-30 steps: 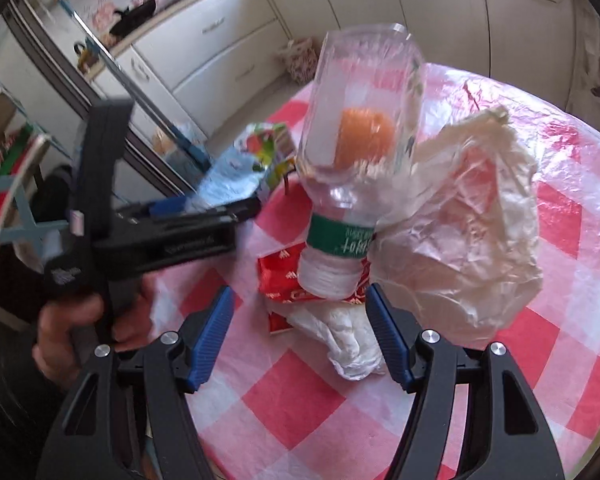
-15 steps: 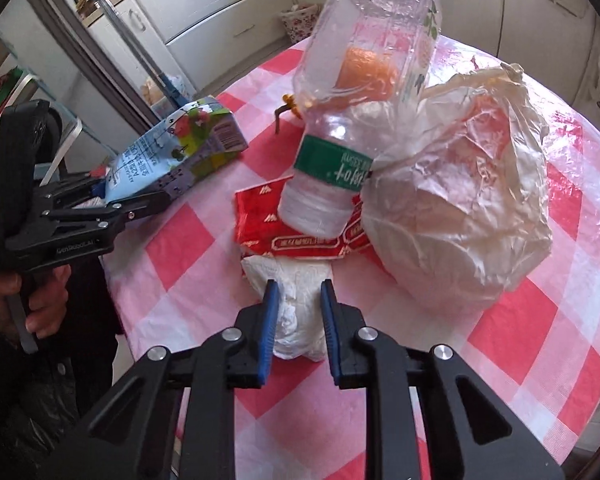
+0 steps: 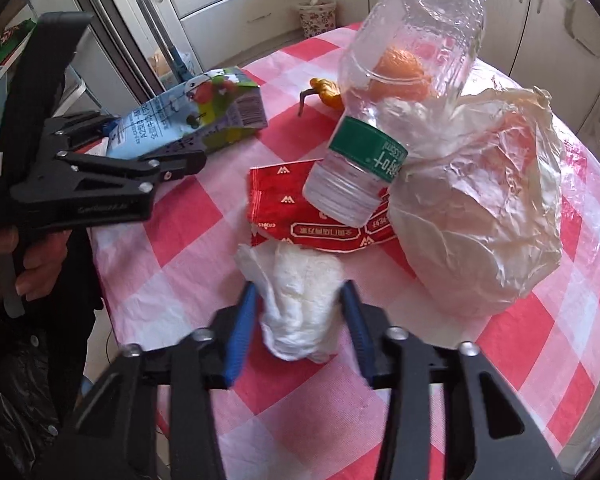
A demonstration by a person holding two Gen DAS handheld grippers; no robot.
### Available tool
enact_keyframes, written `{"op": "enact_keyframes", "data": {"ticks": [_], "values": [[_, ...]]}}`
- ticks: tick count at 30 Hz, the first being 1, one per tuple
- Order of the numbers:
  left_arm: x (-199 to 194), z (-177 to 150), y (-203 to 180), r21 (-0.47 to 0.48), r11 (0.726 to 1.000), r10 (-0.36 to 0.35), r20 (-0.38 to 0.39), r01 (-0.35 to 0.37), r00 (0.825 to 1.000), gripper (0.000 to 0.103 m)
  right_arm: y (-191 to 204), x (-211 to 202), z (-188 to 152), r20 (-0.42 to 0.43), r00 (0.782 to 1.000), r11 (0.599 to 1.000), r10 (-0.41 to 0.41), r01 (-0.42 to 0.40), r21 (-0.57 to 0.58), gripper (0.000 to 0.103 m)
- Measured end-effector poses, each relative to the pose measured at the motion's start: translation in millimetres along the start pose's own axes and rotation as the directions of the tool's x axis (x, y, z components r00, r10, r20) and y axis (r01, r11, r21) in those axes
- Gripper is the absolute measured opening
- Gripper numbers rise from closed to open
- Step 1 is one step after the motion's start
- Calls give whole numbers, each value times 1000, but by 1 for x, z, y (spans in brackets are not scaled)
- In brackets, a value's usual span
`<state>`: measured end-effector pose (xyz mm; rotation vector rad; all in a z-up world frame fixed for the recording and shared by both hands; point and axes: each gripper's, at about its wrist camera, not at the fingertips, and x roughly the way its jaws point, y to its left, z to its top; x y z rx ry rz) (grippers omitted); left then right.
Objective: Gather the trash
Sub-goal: 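Carry the carton and tissue to the yellow bin and release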
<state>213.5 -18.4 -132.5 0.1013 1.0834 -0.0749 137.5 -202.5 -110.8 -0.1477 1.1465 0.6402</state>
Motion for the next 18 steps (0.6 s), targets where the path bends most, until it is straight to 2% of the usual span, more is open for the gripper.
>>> {"op": "enact_keyframes", "data": {"ticks": [10, 18], "values": [[-26, -15, 21, -73, 996, -57, 37, 59, 998, 49, -28, -20, 5, 35, 999, 999, -6, 5, 34, 26], [-61, -28, 4, -60, 993, -98, 78, 102, 992, 49, -42, -43, -3, 80, 996, 995, -35, 27, 100, 26]]}}
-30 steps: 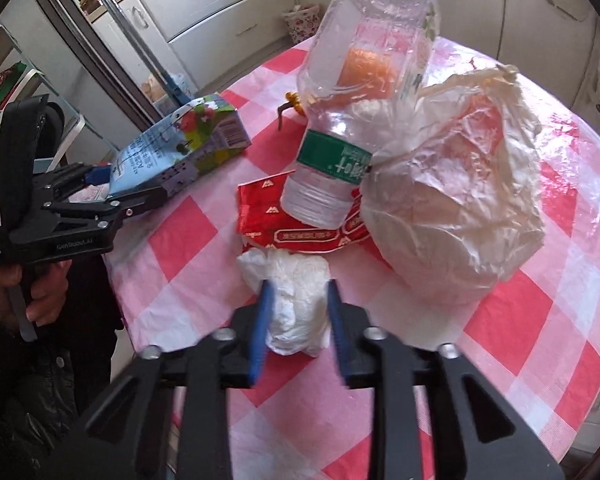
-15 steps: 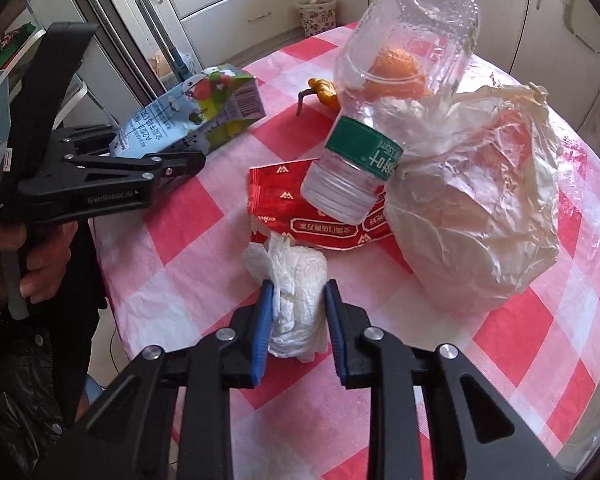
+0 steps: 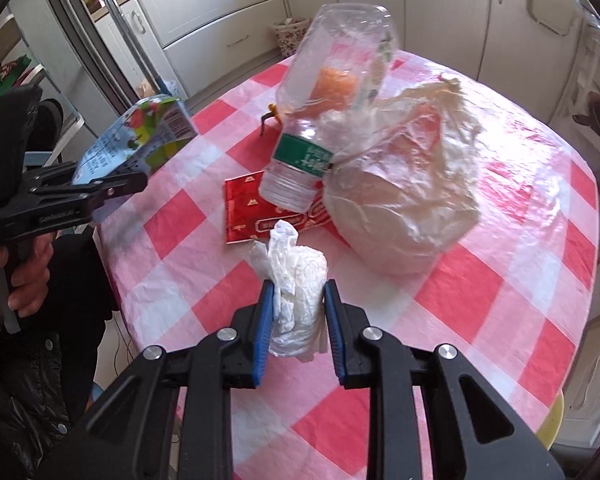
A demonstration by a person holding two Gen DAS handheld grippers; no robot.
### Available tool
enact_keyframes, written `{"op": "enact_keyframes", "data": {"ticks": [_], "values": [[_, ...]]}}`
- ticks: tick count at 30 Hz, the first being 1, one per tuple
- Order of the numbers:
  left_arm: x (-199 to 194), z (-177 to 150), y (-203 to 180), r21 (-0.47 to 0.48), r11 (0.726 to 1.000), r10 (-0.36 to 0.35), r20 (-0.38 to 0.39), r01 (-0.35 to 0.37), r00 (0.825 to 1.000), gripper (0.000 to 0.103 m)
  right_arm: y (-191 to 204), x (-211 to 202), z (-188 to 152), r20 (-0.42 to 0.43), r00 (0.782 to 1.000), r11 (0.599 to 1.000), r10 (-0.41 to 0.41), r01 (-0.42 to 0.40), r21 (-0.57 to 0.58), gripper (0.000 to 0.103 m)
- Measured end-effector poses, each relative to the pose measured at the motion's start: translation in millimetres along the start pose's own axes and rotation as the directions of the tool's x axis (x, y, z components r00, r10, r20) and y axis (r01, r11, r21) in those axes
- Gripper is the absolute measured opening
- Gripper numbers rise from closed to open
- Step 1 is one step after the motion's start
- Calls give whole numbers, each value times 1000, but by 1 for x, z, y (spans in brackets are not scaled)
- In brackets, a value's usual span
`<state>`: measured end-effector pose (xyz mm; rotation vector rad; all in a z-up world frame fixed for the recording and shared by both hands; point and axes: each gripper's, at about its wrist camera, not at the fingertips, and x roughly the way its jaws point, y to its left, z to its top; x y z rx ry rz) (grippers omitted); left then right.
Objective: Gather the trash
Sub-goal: 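Carry the carton and tissue to the yellow bin and release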
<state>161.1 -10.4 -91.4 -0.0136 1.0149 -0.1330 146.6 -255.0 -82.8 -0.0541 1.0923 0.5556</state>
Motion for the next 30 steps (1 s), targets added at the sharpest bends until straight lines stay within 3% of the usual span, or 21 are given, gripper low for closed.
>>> {"op": "enact_keyframes", "data": {"ticks": [7, 13, 18, 21, 24, 27, 30], "values": [[-21, 0, -50, 72, 995, -67, 35, 64, 997, 49, -32, -31, -13, 59, 996, 995, -60, 55, 86, 26], [-27, 3, -110, 158, 979, -139, 38, 132, 990, 49, -100, -76, -47, 116, 979, 953, -166, 129, 275, 26], [-27, 3, -172, 239, 951, -205, 18, 195, 979, 49, -163, -102, -90, 81, 958, 874, -275, 214, 436, 26], [-24, 1, -215, 292, 928, -240, 0, 230, 971, 49, -202, -94, -118, -23, 948, 821, -318, 287, 494, 26], [-16, -3, -255, 337, 904, -269, -28, 263, 963, 49, -241, -70, -146, -139, 945, 769, -297, 324, 551, 27], [-4, -7, -296, 367, 882, -293, -67, 296, 954, 49, -274, -55, -170, -237, 919, 689, -315, 393, 609, 49], [10, -13, -331, 390, 861, -309, -107, 326, 945, 49, -295, -82, -181, -189, 921, 595, -341, 367, 715, 51]]}}
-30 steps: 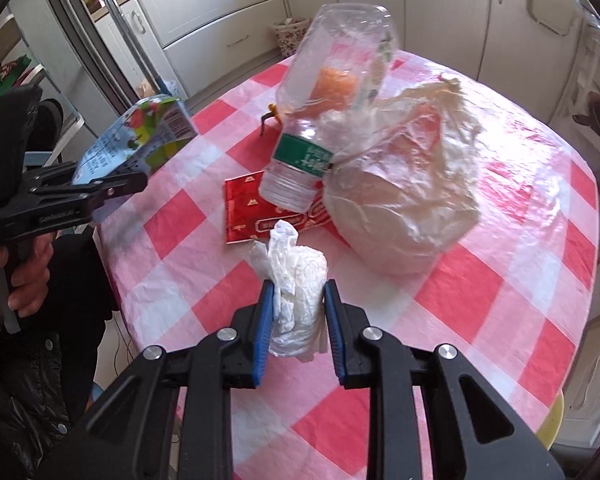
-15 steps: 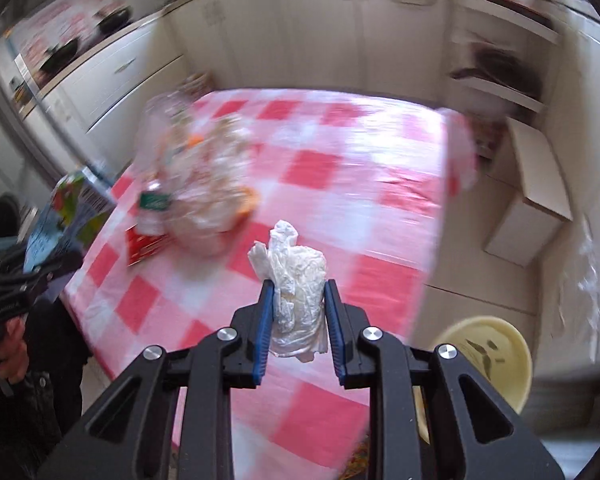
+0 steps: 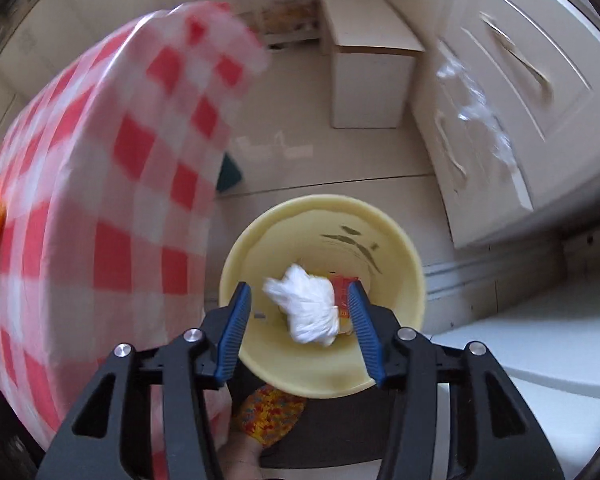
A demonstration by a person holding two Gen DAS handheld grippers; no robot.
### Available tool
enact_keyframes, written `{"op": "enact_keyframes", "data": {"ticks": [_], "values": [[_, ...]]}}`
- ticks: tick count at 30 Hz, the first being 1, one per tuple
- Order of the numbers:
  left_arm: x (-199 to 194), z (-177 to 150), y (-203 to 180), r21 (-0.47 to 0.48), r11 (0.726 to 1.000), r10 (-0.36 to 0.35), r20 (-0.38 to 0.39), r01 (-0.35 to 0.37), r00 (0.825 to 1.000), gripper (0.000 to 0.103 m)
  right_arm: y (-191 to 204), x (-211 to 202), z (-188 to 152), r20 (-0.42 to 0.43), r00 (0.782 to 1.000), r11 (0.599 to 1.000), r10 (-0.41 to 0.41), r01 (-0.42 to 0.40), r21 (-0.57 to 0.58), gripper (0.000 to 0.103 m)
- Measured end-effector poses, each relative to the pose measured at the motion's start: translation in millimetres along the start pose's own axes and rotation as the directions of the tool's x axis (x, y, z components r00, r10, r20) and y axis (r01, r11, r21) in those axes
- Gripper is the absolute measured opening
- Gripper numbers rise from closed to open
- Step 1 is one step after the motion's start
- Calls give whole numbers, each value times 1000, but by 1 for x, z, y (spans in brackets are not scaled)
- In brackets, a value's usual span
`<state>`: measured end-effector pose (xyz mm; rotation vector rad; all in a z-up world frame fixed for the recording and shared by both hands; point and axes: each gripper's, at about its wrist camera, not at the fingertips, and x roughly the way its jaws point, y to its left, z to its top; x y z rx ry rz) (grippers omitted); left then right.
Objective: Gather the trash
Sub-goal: 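Carry the carton and tissue to the yellow bin and release, then return both tools from the bin to the table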
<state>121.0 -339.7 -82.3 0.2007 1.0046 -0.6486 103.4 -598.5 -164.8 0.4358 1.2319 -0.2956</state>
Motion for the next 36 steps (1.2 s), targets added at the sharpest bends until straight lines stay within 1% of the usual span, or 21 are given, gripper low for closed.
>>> {"op": "enact_keyframes", "data": {"ticks": [2, 4, 5, 6, 7, 8, 10, 11, 13, 14, 15, 17, 19, 22, 24, 27, 29, 30, 33, 34, 36], "values": [[16, 7, -18, 18, 1000, -24, -21, 24, 999, 49, -11, -26, 8, 90, 996, 997, 21, -27, 66, 56], [33, 11, -35, 34, 998, -45, -40, 46, 998, 49, -15, -61, 13, 206, 977, 991, 49, -74, 114, 67], [42, 14, -45, 42, 997, -56, -52, 58, 997, 49, -16, -81, 15, 273, 960, 986, 66, -105, 129, 70], [54, 18, -57, 49, 996, -72, -71, 75, 995, 49, -16, -101, 15, 340, 937, 982, 80, -133, 137, 74], [67, 22, -70, 56, 994, -86, -94, 92, 992, 49, -15, -115, 15, 388, 918, 978, 89, -154, 139, 75], [81, 26, -81, 64, 992, -98, -119, 106, 988, 49, -14, -131, 15, 440, 892, 974, 100, -177, 138, 76], [114, 33, -106, 75, 989, -108, -191, 124, 976, 49, -10, -148, 15, 512, 851, 971, 115, -204, 121, 80], [129, 35, -116, 79, 990, -100, -221, 120, 970, 49, -11, -151, 15, 527, 843, 972, 110, -202, 119, 81], [159, 39, -134, 89, 991, -71, -278, 99, 958, 51, -15, -147, 19, 525, 844, 970, 108, -205, 130, 81], [167, 39, -137, 89, 992, -65, -289, 94, 955, 54, -19, -143, 21, 519, 847, 965, 113, -218, 147, 81], [173, 40, -140, 89, 992, -57, -296, 87, 954, 55, -23, -140, 24, 512, 851, 958, 120, -235, 166, 81], [173, 42, -142, 91, 992, -55, -289, 84, 956, 55, -28, -135, 29, 503, 854, 948, 131, -257, 190, 81], [161, 43, -137, 89, 992, -62, -265, 89, 962, 57, -26, -136, 32, 509, 851, 948, 131, -257, 186, 81], [125, 34, -116, 88, 992, -67, -200, 86, 977, 58, -14, -145, 28, 528, 839, 956, 136, -250, 152, 81], [98, 25, -99, 81, 994, -67, -149, 79, 987, 62, -5, -148, 25, 531, 835, 961, 143, -247, 128, 81], [53, 4, -61, 50, 998, -47, -70, 50, 996, 67, 14, -144, 25, 517, 844, 972, 144, -219, 87, 81], [20, -15, -29, 9, 1000, -28, -23, 28, 999, 71, 32, -139, 25, 500, 854, 979, 145, -196, 51, 81], [1, -29, -6, -26, 1000, -4, 1, 4, 1000, 73, 41, -138, 25, 492, 858, 982, 148, -187, 31, 81], [-35, -64, 50, -119, 991, 65, 29, -61, 997, 73, 76, -135, 19, 469, 868, 986, 162, -156, -51, 81], [-45, -77, 70, -153, 984, 94, 29, -89, 995, 73, 87, -135, 17, 464, 870, 986, 169, -152, -75, 81], [-63, -102, 111, -235, 962, 148, 13, -141, 989, 73, 107, -133, 12, 453, 871, 981, 190, -149, -124, 81]]}}
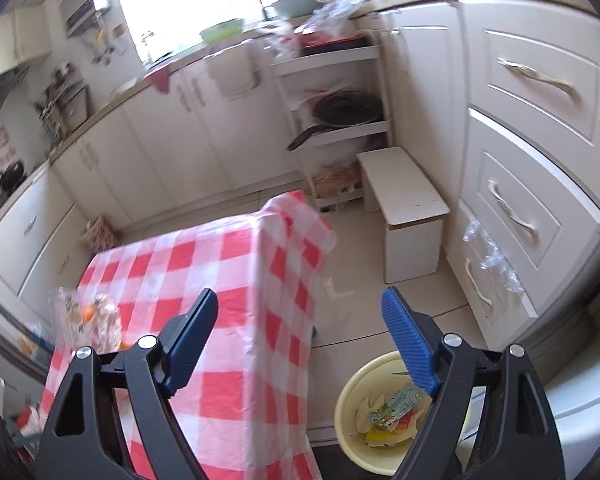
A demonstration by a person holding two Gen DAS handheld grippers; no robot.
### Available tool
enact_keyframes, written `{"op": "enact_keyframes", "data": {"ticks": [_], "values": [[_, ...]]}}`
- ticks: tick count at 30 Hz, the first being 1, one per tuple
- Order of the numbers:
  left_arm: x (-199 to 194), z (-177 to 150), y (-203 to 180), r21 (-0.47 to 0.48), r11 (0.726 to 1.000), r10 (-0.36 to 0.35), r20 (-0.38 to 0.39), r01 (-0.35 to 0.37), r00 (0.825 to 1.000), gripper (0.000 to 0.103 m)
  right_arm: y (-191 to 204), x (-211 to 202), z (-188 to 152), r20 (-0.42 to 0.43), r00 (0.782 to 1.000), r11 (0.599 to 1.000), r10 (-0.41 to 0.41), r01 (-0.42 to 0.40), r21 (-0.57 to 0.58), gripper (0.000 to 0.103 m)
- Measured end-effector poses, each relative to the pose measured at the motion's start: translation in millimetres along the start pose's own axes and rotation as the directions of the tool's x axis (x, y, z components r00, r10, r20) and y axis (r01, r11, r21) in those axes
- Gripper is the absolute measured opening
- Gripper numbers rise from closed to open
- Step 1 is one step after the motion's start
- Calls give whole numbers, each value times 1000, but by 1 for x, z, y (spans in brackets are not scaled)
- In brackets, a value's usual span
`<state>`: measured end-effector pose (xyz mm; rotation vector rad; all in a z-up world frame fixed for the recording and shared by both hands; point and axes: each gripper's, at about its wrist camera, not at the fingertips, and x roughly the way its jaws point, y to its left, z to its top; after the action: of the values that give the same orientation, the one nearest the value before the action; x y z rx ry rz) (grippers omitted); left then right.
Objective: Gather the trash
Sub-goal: 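Return both tools from the bin to the table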
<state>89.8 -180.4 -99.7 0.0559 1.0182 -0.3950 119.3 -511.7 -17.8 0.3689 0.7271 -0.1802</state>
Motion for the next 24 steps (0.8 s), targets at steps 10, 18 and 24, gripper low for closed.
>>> {"op": "enact_keyframes", "data": {"ticks": [10, 18, 24], "values": [[-54, -46, 125, -180, 974, 145, 33, -137, 989, 73, 101, 10, -29, -95, 977, 980, 193, -198, -37, 81], [-65, -62, 153, -207, 959, 207, 58, -191, 977, 73, 162, 3, -60, -132, 949, 952, 285, -297, -79, 81], [-72, -71, 177, -268, 941, 228, 51, -206, 972, 76, 217, 14, -90, -220, 919, 919, 327, -363, -150, 81]]}}
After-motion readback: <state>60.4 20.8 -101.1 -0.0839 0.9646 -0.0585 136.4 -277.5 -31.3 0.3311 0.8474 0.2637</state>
